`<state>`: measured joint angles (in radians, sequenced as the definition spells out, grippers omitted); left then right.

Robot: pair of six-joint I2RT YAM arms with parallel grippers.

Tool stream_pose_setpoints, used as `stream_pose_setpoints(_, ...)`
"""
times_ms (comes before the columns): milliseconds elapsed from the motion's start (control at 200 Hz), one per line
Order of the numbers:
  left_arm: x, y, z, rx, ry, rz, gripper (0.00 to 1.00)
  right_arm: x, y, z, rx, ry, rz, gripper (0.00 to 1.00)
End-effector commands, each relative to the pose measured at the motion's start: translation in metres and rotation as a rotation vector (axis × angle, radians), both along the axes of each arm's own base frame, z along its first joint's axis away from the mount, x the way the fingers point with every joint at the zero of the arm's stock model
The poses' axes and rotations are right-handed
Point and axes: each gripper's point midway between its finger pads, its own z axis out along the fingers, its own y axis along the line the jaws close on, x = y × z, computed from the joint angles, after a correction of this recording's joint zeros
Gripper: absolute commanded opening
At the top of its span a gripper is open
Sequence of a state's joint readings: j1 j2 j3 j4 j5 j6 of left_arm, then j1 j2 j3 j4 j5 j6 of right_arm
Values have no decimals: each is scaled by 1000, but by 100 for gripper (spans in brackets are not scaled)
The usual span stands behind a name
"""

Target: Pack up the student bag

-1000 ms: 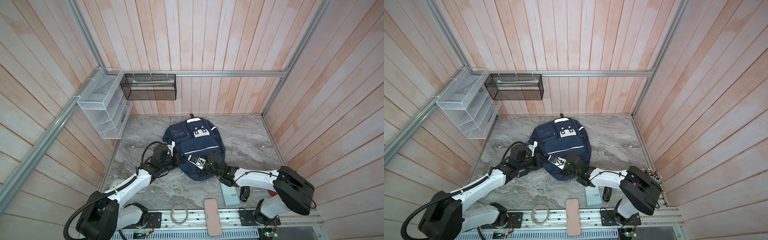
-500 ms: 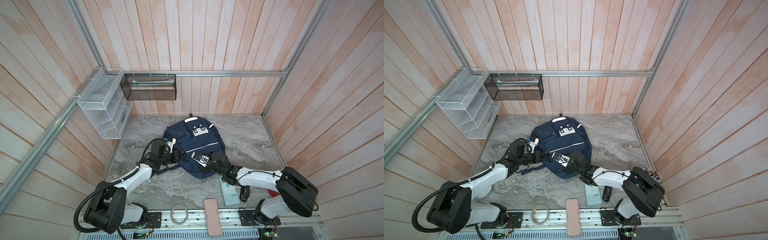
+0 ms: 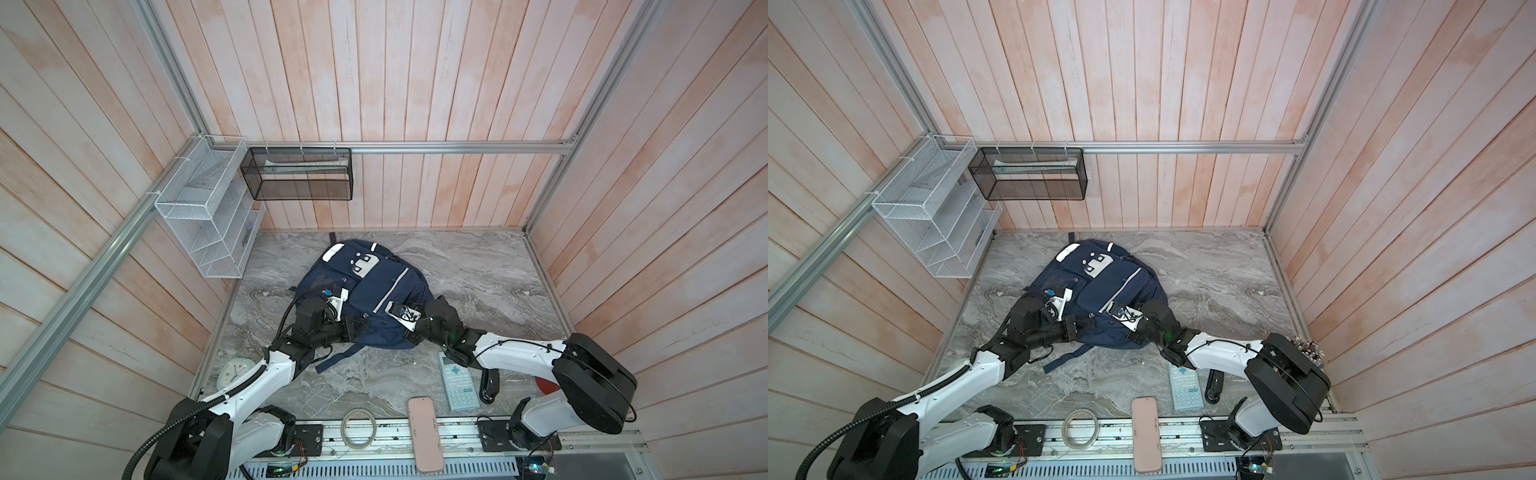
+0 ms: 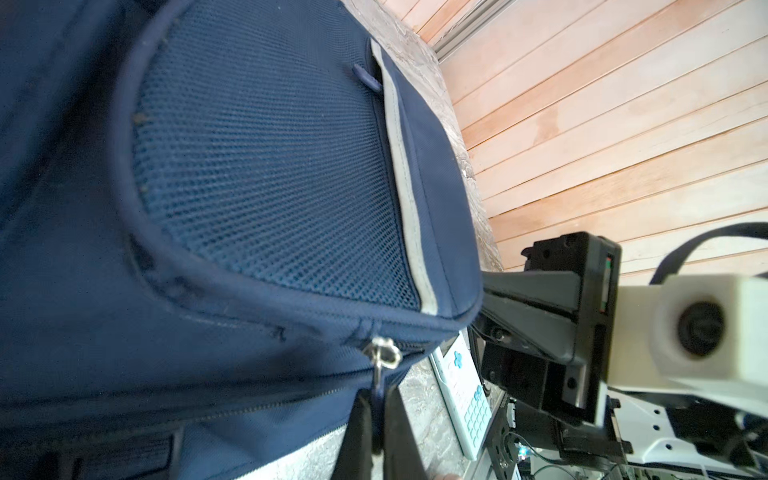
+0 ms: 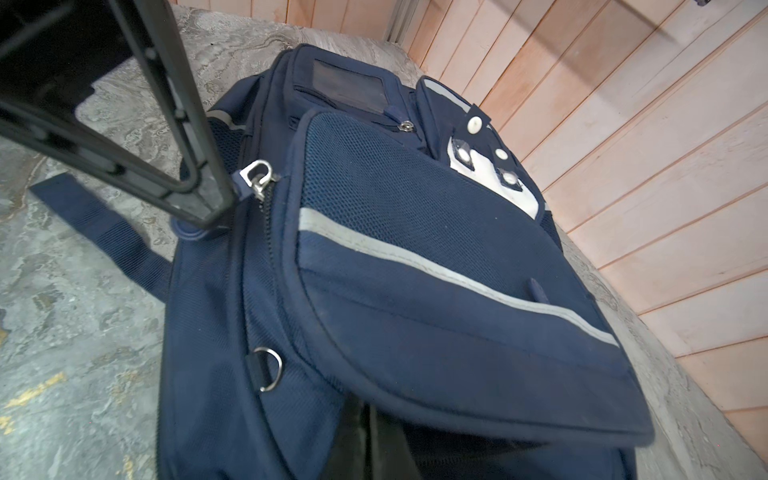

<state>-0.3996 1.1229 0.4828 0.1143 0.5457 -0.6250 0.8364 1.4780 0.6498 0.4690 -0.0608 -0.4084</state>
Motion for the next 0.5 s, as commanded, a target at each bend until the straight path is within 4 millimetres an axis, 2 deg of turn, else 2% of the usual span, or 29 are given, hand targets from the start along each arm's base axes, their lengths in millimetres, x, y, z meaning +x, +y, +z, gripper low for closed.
stream_pose_setpoints(0,9,13,-8,31,24,87,0,45,-73,-29,-125,62,-312,3)
stream_pose_setpoints(85,-2,-3,-7,71,27,54,0,55,-87,-29,-124,82,-351,6)
stream_pose_setpoints(145,-10,-13,-7,72,32,26,1,55,-88,-23,-107,85,-352,10)
stream_pose_setpoints(230,-13,-16,-8,65,42,18,7,48,-83,-16,-58,113,-321,23)
stream_pose_setpoints(315,-11,-13,-10,88,41,32,22,35,-78,-14,-20,206,-315,38)
stream_pose_setpoints(395,-9,-9,-6,105,27,49,37,28,-84,-11,17,299,-416,47)
stream_pose_setpoints(495,-6,-6,6,126,-7,63,56,25,-121,-16,99,449,-714,62)
